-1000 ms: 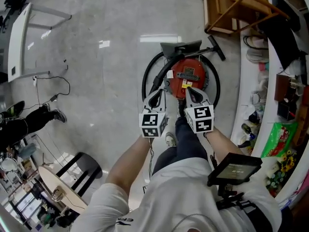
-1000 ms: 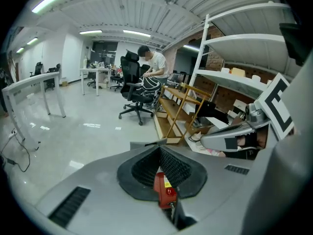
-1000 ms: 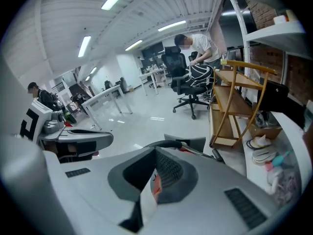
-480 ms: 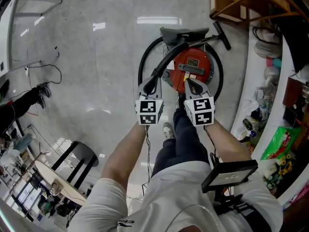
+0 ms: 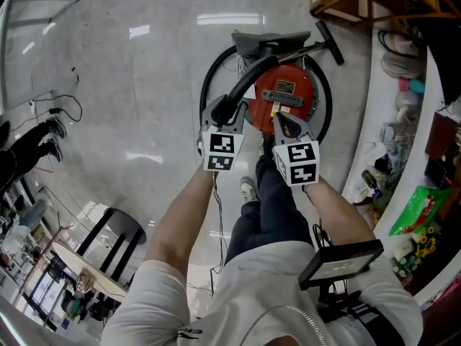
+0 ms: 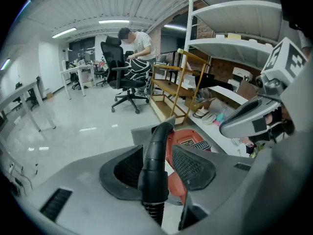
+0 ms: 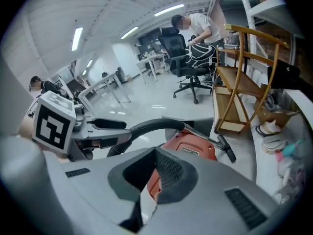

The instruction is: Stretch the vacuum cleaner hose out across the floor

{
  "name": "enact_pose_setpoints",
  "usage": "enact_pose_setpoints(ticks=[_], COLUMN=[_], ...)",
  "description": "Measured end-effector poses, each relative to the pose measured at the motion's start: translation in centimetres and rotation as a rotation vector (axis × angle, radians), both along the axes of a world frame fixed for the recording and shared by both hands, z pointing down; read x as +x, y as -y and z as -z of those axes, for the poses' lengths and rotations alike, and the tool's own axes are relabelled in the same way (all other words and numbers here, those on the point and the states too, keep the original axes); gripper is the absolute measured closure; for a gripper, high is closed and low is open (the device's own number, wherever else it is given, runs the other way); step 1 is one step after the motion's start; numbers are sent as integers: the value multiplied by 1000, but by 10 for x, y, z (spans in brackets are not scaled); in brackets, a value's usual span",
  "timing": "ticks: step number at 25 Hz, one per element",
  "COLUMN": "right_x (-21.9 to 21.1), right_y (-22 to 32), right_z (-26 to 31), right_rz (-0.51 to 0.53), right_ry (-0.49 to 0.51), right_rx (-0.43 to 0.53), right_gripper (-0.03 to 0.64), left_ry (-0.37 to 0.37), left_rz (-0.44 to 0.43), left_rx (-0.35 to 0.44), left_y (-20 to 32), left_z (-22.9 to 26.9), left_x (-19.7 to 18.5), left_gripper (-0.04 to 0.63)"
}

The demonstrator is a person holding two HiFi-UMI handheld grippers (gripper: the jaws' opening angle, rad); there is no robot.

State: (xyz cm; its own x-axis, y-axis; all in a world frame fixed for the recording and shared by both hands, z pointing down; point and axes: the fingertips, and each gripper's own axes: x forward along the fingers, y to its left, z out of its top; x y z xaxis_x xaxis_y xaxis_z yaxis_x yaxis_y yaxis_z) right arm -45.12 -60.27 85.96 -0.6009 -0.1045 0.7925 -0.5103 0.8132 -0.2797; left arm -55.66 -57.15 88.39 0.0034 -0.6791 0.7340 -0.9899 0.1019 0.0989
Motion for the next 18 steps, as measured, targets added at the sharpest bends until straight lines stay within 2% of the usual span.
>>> enact_pose_setpoints(ticks=[6, 13, 18], right_x=[4, 7, 8], right_y=[3, 3, 4], right_z=[-11, -19, -23], right_rz=[-16, -30, -34], right_ry=[-7, -13, -9], right_rx=[-16, -31, -37], right_gripper=[615, 615, 615], left_ry=[-14, 6, 60], left_rz=[-41, -117, -182], left_rx=[-45, -115, -163], left_y=[13, 20, 22], left_z=[-27, -45, -51], left_x=[1, -2, -1], left_gripper=[423, 422, 423])
